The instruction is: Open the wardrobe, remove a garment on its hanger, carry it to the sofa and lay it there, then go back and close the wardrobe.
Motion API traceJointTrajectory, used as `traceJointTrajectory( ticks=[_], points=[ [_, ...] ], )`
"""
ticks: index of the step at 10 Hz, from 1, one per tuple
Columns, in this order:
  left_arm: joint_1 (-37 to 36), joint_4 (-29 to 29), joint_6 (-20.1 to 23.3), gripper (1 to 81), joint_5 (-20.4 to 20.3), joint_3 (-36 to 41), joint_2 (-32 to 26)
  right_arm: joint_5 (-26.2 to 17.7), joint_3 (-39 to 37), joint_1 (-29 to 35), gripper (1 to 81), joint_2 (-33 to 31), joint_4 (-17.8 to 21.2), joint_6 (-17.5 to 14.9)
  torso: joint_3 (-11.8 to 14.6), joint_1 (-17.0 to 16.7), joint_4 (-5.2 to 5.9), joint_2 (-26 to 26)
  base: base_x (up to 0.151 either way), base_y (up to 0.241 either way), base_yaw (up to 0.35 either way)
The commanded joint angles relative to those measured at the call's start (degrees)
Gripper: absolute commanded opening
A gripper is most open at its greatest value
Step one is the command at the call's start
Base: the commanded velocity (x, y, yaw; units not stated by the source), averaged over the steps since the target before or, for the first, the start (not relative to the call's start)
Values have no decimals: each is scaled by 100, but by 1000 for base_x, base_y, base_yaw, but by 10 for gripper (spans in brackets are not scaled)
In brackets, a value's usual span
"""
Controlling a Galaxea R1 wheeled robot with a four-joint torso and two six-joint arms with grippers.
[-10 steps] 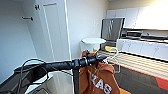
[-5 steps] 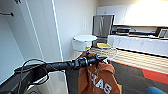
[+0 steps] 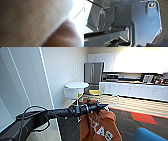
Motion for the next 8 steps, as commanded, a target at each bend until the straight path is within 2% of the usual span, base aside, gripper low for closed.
traceJointTrajectory(
  ticks=[1, 8],
  points=[
    [-1196, 126, 79, 10, -349, 136, 63, -232, 59, 242, 811, 38, 32, -8, 0, 0, 0, 0, 0, 0, -250],
    [-1055, 284, 70, 10, -349, 408, -245, -232, 59, 268, 811, 47, 24, -8, 0, 0, 0, 0, 0, 0, -250]
  ],
)
